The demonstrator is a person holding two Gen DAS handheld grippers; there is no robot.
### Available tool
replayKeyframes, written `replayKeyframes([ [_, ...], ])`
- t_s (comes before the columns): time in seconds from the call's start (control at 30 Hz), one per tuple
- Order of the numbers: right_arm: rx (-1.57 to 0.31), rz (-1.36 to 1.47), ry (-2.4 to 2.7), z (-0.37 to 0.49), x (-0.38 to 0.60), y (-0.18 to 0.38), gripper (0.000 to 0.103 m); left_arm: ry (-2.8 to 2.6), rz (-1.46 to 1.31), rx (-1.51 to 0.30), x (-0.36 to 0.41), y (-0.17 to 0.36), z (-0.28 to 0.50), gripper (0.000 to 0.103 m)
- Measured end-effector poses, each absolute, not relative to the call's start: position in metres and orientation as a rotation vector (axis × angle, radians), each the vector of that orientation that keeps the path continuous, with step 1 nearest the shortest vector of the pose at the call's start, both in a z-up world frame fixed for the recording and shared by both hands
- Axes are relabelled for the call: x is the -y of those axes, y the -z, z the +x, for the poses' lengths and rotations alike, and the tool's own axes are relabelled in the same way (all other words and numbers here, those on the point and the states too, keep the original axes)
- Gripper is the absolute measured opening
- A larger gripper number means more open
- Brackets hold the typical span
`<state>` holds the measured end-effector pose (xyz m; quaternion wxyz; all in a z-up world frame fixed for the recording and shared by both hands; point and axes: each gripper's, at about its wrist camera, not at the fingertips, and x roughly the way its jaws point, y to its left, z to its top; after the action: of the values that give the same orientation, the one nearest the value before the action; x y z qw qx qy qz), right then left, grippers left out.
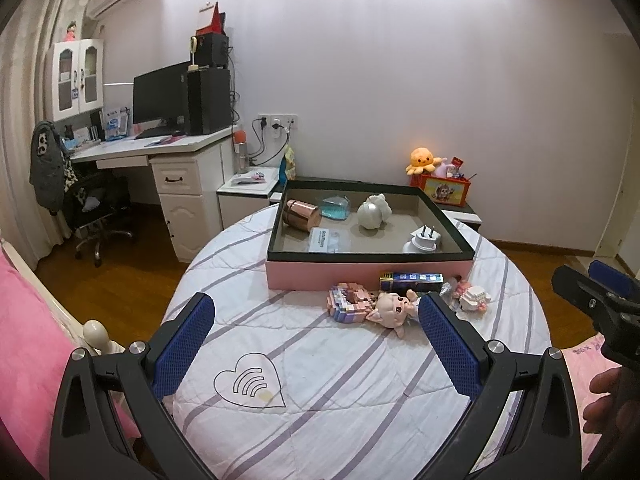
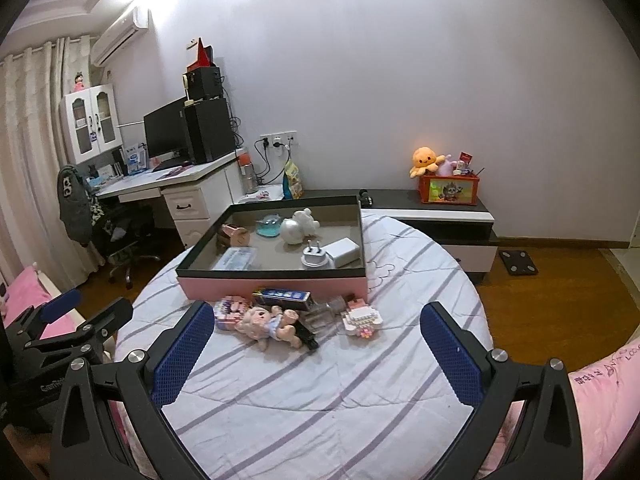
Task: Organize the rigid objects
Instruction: 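Withdraw both tools from the box back over the bed, then grasp the pixel-block toy with the left tool while the right tool grasps the white pearl block figure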
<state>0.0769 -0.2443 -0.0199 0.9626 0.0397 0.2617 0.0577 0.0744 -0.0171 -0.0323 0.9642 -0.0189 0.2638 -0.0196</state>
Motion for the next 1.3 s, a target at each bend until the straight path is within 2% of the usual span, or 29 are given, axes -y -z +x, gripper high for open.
replayKeyframes([
  [0.7,-0.715,0.043,-0.045,0.142,0.266,0.094,0.103,0.051,-0.011,-0.739,0.023,0.117,0.168,0.103],
  [1.3,-0.816,0.012,-0.025,0.194,0.272,0.129,0.103,0.084,-0.034,-0.861,0.04,0.145,0.228,0.103],
])
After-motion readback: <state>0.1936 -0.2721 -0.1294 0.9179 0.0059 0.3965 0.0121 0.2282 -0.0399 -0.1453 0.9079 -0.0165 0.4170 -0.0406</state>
